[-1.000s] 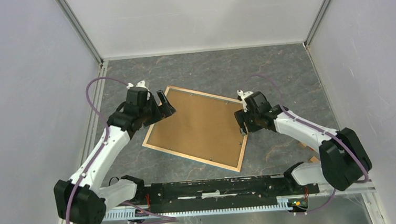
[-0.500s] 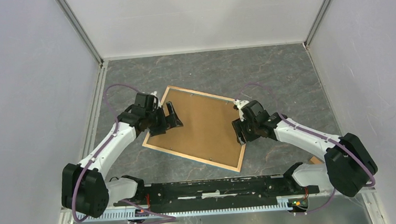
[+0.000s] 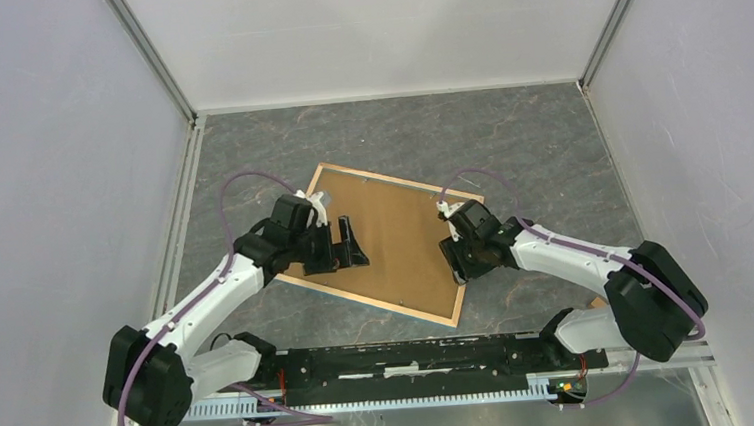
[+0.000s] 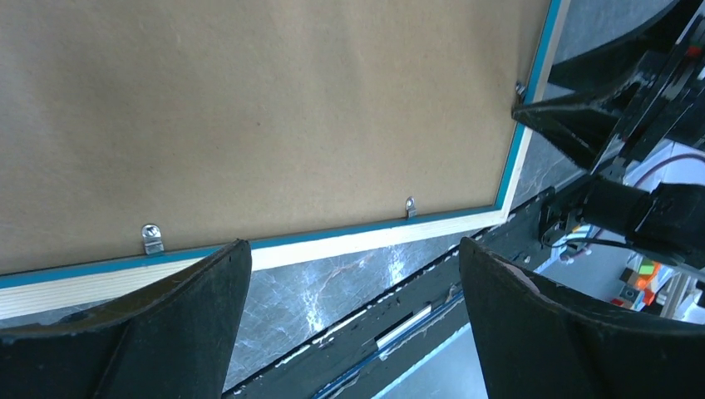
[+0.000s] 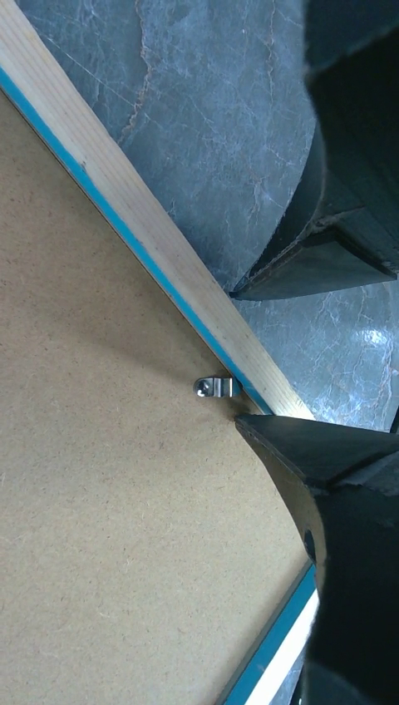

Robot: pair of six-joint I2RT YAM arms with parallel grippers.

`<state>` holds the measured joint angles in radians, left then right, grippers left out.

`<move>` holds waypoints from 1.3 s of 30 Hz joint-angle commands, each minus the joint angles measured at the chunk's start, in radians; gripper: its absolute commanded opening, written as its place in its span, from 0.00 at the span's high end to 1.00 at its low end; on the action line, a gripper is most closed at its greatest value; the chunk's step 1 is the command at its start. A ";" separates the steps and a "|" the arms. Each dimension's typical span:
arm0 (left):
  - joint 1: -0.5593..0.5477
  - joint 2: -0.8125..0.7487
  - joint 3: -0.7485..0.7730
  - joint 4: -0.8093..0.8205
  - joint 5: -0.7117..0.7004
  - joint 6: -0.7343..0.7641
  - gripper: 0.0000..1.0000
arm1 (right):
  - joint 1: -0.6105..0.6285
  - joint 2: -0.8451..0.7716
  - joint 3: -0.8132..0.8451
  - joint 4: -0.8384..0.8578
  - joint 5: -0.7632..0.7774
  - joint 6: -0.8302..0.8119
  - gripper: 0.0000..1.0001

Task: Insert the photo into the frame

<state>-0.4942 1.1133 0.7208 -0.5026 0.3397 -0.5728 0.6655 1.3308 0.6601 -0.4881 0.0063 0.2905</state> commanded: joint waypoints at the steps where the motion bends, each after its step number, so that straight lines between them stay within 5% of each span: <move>1: -0.041 -0.032 -0.032 0.067 0.006 -0.039 0.02 | 0.021 0.030 0.026 -0.007 0.096 0.049 0.42; 9: -0.155 -0.042 -0.068 0.115 -0.053 -0.063 0.00 | 0.066 0.090 0.017 -0.043 0.220 0.140 0.56; 18: -0.295 -0.031 -0.145 0.252 -0.091 -0.101 0.01 | 0.069 0.073 0.019 -0.033 0.257 0.149 1.00; 22: -0.342 -0.038 -0.174 0.315 -0.102 -0.117 0.01 | 0.069 0.072 0.023 -0.015 0.220 0.142 0.99; 24: -0.362 -0.038 -0.168 0.317 -0.105 -0.108 0.01 | 0.069 0.062 0.027 -0.007 0.199 0.143 0.89; 27: -0.379 -0.040 -0.162 0.318 -0.117 -0.087 0.00 | 0.068 0.037 0.036 -0.015 0.201 0.146 0.59; 29: -0.381 -0.034 -0.153 0.311 -0.118 -0.075 0.00 | 0.069 0.019 0.035 -0.013 0.199 0.141 0.51; 35: -0.401 -0.014 -0.116 0.283 -0.129 -0.052 0.00 | 0.069 0.004 -0.007 0.003 0.181 0.204 0.49; 39: -0.419 -0.007 -0.103 0.282 -0.135 -0.062 0.00 | 0.069 -0.027 -0.078 0.048 0.188 0.325 0.58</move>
<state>-0.8948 1.1015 0.5709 -0.2379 0.2321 -0.6456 0.7269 1.3327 0.6579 -0.4480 0.2008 0.4992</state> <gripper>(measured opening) 0.994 0.463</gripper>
